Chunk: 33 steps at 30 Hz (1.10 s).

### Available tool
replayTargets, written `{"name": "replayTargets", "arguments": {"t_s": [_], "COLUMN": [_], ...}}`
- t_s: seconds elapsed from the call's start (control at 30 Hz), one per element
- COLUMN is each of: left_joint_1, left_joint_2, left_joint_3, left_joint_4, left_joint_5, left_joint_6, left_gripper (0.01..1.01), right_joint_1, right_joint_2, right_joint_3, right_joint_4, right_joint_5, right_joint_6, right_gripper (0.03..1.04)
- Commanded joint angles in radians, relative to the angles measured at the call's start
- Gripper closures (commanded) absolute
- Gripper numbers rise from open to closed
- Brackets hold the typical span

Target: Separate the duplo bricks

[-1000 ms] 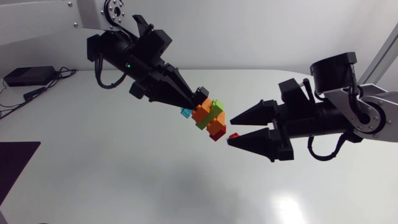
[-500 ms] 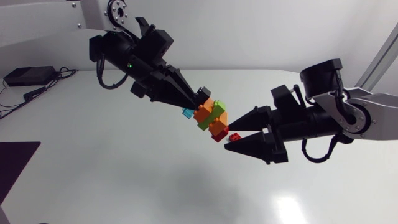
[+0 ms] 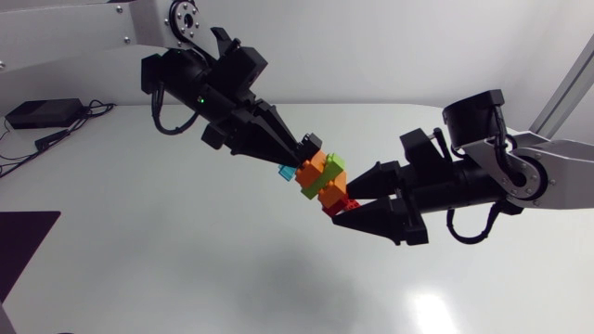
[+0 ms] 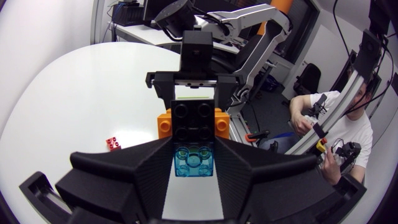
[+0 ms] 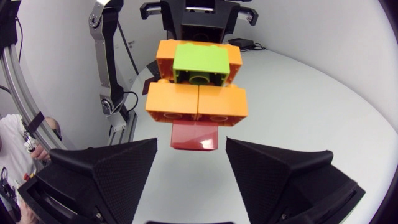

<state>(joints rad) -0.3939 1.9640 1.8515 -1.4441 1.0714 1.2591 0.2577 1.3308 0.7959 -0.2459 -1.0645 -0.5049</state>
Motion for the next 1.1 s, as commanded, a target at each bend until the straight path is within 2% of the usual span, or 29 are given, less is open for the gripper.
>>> {"name": "replayTargets", "arguments": {"t_s": [0.0, 0.33, 0.53, 0.63, 1.07], "left_joint_1": [-0.01, -0.017, -0.02, -0.028, -0.034], "left_joint_2": [0.03, 0.039, 0.044, 0.042, 0.042], "left_joint_3": [0.031, 0.04, 0.048, 0.048, 0.055], "left_joint_4": [-0.013, -0.01, -0.01, -0.01, -0.016], "left_joint_5": [0.028, 0.028, 0.028, 0.028, 0.028], "left_joint_6": [0.006, 0.008, 0.006, 0.005, -0.004], "left_gripper": [0.767, 0.767, 0.767, 0.767, 0.767], "right_joint_1": [0.009, 0.008, 0.008, 0.009, -0.003], "right_joint_2": [0.016, 0.007, 0.005, 0.005, -0.012], "right_joint_3": [0.011, 0.003, -0.007, -0.011, -0.029], "right_joint_4": [0.008, 0.008, 0.008, 0.008, 0.007], "right_joint_5": [-0.018, -0.054, -0.063, -0.063, -0.061], "right_joint_6": [0.022, 0.04, 0.04, 0.037, -0.003], "right_gripper": [0.36, 0.59, 0.62, 0.71, 0.71]}}
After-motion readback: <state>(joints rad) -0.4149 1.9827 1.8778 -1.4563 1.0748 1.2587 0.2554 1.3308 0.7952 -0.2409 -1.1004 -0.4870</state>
